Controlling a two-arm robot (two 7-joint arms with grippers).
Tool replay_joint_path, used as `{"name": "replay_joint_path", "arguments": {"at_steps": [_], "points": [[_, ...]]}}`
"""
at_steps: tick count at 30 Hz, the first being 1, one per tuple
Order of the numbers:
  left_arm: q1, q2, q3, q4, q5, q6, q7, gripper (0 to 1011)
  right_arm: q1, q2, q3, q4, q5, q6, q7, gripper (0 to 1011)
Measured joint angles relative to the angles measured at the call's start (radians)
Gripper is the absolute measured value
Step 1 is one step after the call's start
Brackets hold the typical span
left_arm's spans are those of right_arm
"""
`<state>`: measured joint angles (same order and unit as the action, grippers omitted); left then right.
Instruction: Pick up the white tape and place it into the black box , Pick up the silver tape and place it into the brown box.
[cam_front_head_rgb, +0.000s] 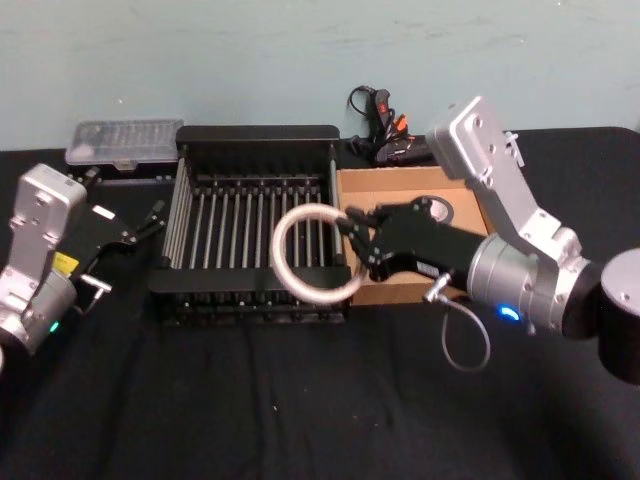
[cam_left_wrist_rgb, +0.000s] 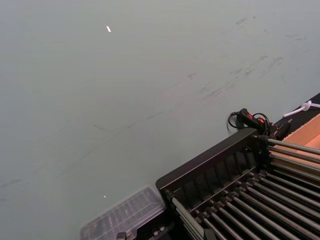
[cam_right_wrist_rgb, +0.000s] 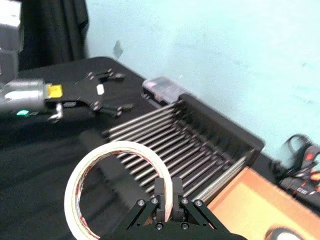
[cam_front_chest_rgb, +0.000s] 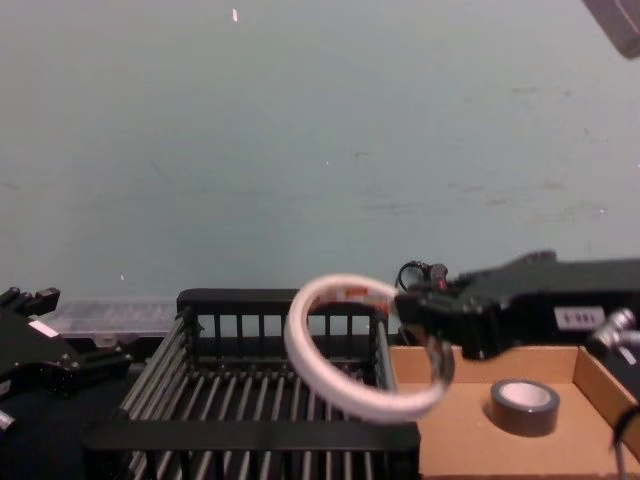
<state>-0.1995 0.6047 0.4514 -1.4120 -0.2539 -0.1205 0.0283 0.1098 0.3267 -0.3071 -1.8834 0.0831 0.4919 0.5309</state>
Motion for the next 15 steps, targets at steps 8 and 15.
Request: {"name": "replay_joint_path", "arguments": {"at_steps": [8,15], "points": [[0.000,0.000,0.000,0.000,0.000,0.000,0.000,1001,0.078,-0.019,-0.032,0.089,-0.035,-0.117,-0.060,91],[0.000,0.000,0.000,0.000,0.000,0.000,0.000,1001,0.142,-0.046,-0.068,0.185,-0.066,-0.200,-0.112,91]]}}
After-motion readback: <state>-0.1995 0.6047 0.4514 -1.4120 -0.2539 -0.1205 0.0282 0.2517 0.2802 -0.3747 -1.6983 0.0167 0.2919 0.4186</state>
